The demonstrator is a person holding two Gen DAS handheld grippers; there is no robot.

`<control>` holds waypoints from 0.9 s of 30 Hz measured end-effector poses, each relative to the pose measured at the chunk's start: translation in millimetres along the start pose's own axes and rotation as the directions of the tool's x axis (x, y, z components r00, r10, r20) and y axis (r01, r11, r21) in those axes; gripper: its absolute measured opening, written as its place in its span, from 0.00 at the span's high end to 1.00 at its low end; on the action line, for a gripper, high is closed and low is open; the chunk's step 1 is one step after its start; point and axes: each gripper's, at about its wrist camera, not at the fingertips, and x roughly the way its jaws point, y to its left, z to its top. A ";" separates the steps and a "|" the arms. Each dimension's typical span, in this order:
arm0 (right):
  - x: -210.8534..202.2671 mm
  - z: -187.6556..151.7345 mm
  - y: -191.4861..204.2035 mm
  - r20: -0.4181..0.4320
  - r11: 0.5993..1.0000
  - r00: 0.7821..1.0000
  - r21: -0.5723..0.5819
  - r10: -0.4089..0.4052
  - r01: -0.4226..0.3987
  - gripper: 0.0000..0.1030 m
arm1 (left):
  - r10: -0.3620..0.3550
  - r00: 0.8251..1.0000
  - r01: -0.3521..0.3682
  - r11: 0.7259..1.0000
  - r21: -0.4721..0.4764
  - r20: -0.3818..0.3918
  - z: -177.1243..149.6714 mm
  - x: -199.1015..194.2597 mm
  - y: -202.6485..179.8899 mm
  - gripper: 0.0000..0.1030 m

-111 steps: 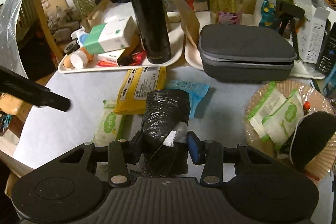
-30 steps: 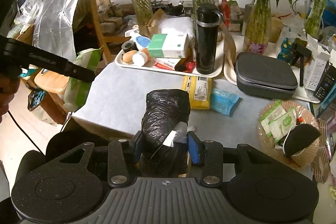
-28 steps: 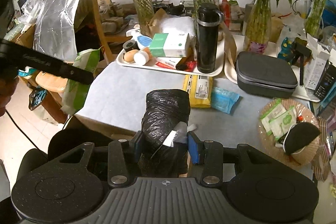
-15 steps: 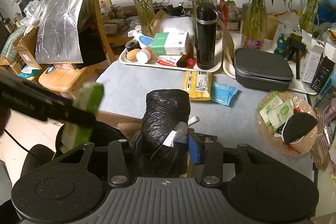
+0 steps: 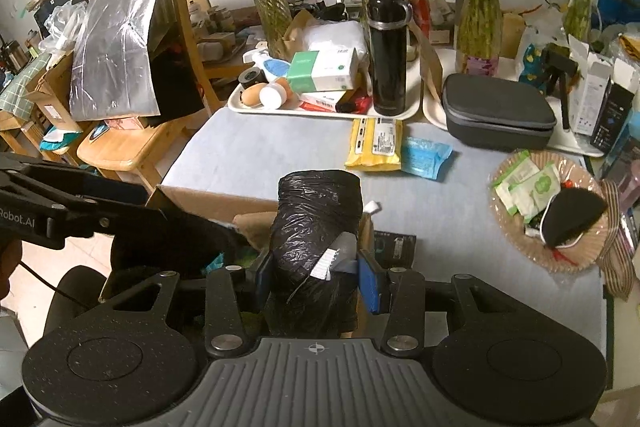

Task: Organize soft objects
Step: 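Carry the wipes pack into the box and open the left tool while the right tool carries the roll, then lower the black roll into the box and open the right tool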

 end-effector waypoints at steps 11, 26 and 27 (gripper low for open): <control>5.4 -9.8 6.3 -0.016 1.000 1.000 0.021 0.013 -0.013 0.55 | 0.114 0.992 -0.115 0.993 0.011 0.049 -26.6 -15.9 21.0 0.34; 24.6 0.6 28.6 -0.051 0.994 0.995 0.079 0.082 -0.078 0.48 | 0.259 0.962 -0.259 0.966 -0.010 0.090 -45.8 -30.6 47.9 0.34; 29.5 1.0 30.9 -0.069 0.995 0.995 0.075 0.078 -0.073 0.31 | 0.265 0.960 -0.265 0.964 -0.011 0.092 -46.8 -31.2 49.2 0.34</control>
